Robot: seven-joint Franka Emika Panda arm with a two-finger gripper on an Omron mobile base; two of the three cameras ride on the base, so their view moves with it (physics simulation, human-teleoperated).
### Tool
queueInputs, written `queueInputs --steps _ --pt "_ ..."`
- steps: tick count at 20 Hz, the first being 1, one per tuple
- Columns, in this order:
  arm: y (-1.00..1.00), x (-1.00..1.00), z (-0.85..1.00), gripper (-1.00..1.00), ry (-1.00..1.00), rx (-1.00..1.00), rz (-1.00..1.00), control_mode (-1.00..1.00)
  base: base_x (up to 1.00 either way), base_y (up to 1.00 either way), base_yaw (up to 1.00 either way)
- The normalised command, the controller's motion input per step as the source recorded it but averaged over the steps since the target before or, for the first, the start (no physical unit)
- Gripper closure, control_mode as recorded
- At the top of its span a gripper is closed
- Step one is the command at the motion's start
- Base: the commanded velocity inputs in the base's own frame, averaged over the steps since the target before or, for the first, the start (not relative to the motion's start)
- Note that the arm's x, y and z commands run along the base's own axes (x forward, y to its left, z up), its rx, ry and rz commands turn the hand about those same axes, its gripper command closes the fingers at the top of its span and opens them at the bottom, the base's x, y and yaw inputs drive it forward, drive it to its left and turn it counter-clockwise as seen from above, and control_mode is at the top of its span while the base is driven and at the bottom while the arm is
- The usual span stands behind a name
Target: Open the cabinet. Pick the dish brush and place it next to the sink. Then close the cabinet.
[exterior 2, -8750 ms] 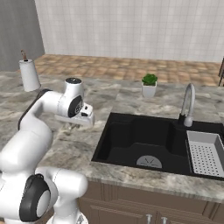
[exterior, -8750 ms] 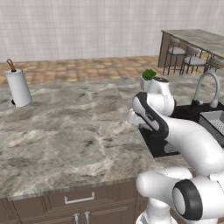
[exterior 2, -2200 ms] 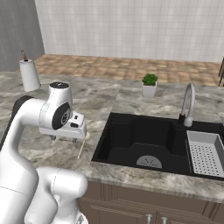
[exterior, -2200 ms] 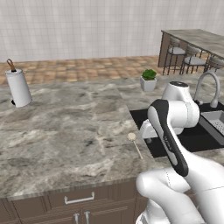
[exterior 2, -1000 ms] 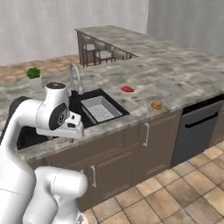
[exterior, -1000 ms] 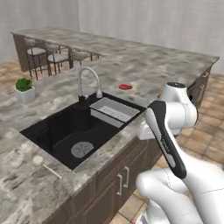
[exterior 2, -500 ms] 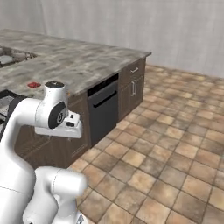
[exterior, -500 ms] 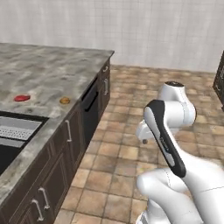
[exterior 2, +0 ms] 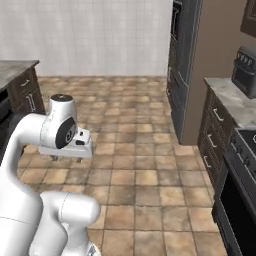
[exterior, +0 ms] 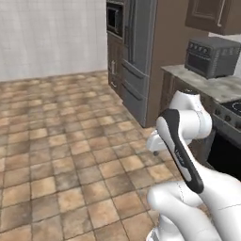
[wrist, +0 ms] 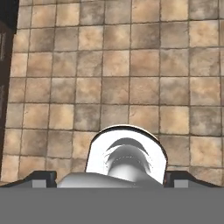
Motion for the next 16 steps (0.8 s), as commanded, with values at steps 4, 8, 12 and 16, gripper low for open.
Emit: queueInputs --steps 4,8,12,16 --pt "0.00 0.00 0.00 -1.00 0.00 0.00 0.00 1.00 0.11 -0.03 -0.95" --pt "0.00 0.00 0.00 -1.00 0.00 0.00 0.00 1.00 0.02 0.00 -0.91" --pt "0.00 0.00 0.00 -1.00 0.00 0.00 0.00 1.00 0.00 0.01 -0.72" --pt "0.00 0.00 0.00 -1.00 0.00 0.00 0.00 1.00 0.00 0.50 -0.19"
